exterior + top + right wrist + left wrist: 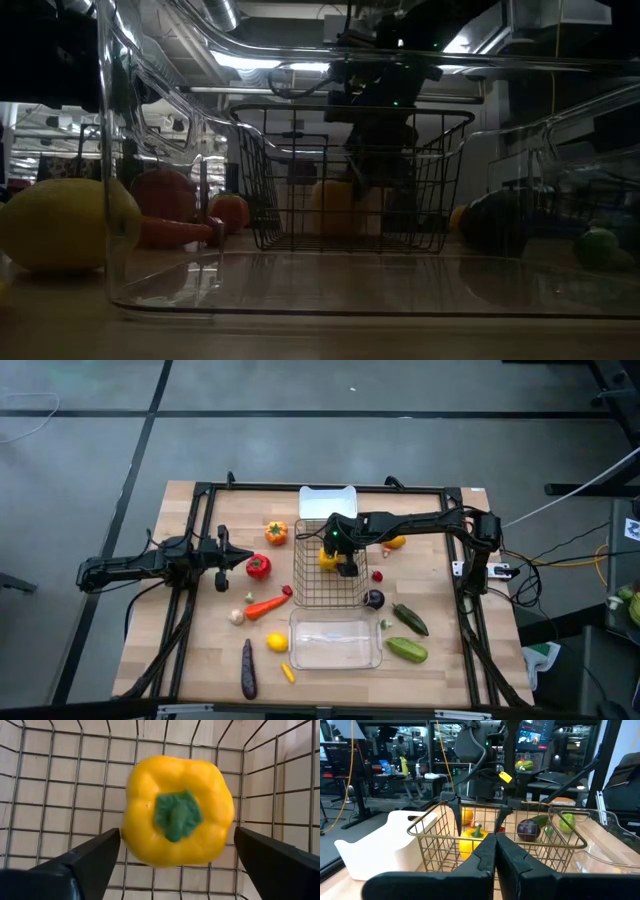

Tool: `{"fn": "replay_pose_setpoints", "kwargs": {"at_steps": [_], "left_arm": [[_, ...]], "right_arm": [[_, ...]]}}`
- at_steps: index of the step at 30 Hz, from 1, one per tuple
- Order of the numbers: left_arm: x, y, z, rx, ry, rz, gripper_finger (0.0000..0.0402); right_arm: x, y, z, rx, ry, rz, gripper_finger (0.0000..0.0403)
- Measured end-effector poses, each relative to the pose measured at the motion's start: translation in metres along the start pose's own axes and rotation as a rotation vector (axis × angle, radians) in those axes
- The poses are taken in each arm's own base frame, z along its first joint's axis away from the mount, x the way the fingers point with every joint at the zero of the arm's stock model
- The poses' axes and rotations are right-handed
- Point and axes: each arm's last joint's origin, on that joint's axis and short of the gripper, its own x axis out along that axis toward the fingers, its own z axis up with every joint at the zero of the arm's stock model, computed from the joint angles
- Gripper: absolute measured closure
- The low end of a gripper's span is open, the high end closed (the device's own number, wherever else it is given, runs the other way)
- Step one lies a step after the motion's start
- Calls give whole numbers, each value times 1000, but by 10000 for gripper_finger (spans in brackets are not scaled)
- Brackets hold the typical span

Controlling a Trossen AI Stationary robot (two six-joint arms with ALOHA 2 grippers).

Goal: Sort produce into baskets
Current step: Put the yellow bell pepper into the wire basket, then put the carrot into the wire basket

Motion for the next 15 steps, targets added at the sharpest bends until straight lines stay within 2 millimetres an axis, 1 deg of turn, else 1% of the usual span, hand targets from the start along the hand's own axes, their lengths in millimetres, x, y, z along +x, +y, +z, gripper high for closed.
{"fn": "replay_pose_setpoints", "kwargs": {"at_steps": [3, 6, 10, 15], "left_arm": [[0, 0, 0, 0, 0, 0, 398], [0, 0, 0, 0, 0, 0, 398], [0, 0, 0, 0, 0, 0, 398], [0, 0, 0, 0, 0, 0, 398]], "right_arm": [[-3, 0, 1, -1, -7, -2, 19], [-12, 0, 2, 0, -25, -8, 19], [-32, 2, 3, 2, -50, -16, 20], [-66, 5, 3, 0, -81, -52, 20]]}}
